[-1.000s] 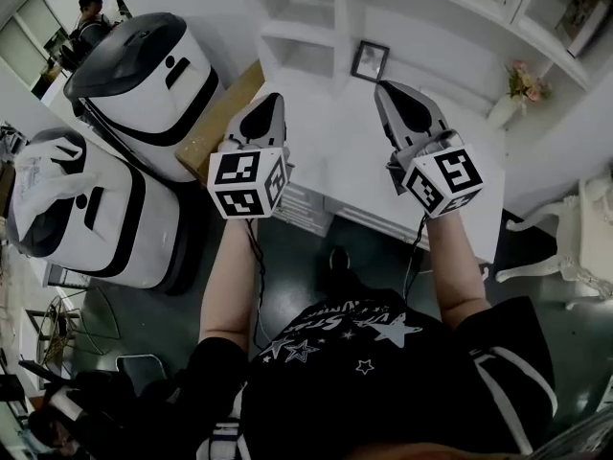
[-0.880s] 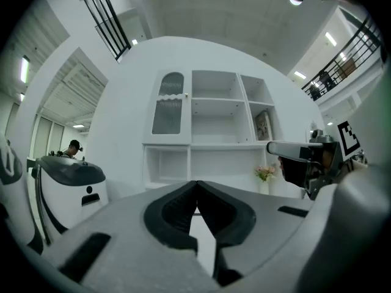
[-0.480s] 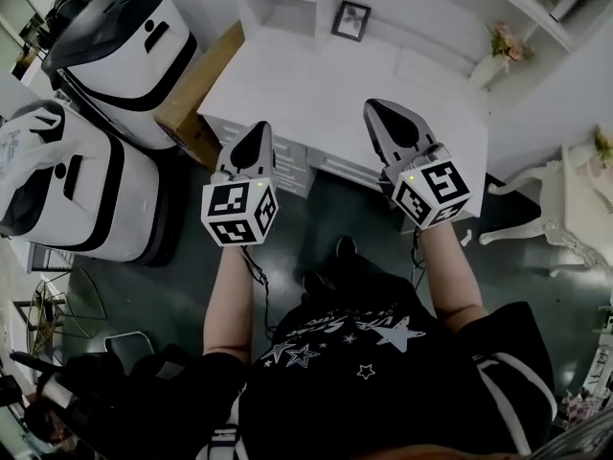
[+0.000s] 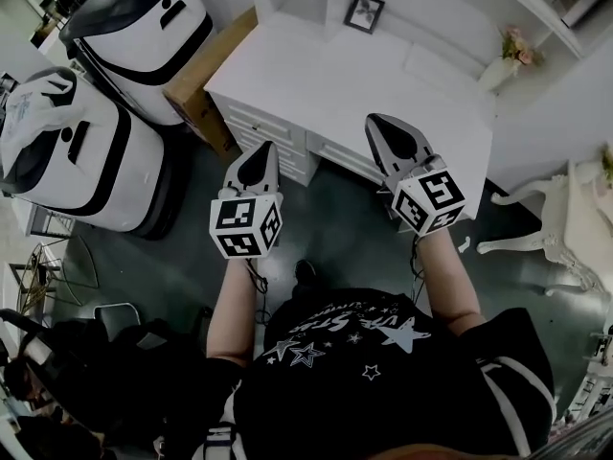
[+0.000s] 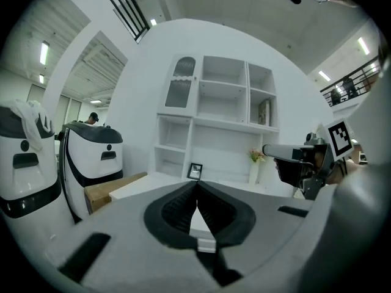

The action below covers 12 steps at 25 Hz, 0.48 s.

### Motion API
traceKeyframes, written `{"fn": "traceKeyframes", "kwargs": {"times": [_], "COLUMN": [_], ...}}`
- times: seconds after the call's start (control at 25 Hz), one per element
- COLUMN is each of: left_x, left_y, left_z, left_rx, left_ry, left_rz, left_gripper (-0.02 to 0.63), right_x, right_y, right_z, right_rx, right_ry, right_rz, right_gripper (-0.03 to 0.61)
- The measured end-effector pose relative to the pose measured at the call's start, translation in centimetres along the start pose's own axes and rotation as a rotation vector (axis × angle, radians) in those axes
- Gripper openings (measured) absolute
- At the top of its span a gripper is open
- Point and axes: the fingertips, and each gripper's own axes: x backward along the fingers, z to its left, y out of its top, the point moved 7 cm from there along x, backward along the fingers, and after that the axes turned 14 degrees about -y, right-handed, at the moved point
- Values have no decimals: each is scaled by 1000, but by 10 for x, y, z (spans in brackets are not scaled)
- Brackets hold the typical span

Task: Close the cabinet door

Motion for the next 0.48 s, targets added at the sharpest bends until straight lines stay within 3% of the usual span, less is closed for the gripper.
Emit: {"fn": "traceKeyframes", "kwargs": {"times": [0.48], "left_x": [1], "left_y": [-9], "left_z": [-117], "left_rx": [-26], "left_ry": [35], "left_rz": [2], "left_gripper": [8], "right_x": [93], "right_y": [-2], "right_z": [-68], "right_rx": [-34], "right_ry": [26], "right_rz": [-14], "right_gripper": [5]}}
